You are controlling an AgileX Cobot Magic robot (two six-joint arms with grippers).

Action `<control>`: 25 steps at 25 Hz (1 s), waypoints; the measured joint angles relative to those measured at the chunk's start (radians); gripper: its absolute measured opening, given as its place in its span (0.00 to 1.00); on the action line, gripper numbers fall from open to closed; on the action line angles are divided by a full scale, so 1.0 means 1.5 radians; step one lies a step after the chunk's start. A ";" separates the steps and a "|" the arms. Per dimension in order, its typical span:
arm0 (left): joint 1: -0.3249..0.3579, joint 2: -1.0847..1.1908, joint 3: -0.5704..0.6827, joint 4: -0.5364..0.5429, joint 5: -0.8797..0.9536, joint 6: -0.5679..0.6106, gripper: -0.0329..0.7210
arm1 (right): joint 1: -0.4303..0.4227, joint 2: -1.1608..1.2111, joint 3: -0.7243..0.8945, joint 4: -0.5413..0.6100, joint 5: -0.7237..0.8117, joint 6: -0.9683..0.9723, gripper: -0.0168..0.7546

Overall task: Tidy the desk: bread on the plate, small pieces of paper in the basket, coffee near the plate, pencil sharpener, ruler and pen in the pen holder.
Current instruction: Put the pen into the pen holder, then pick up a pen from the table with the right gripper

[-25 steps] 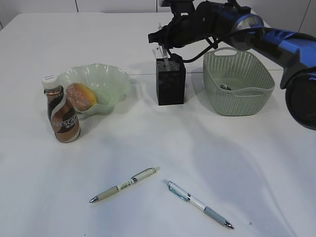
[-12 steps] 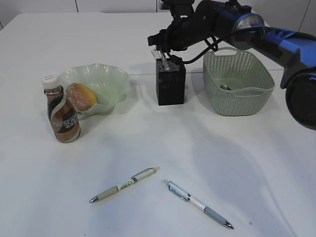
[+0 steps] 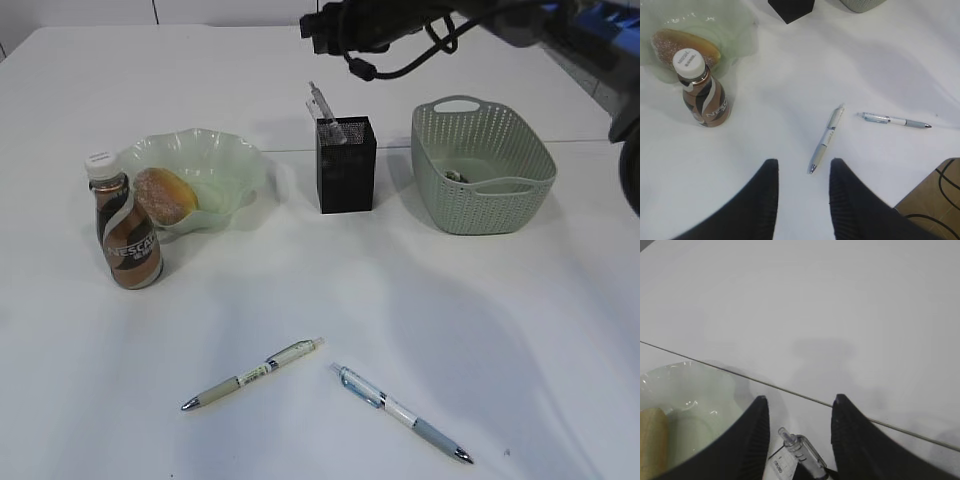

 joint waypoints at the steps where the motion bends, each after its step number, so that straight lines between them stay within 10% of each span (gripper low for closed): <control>1: 0.000 0.000 0.000 0.000 -0.001 0.000 0.36 | 0.001 -0.006 0.000 0.000 0.007 0.000 0.46; 25: 0.000 0.000 0.000 -0.004 0.010 0.000 0.36 | -0.005 -0.276 0.063 -0.025 0.366 0.000 0.46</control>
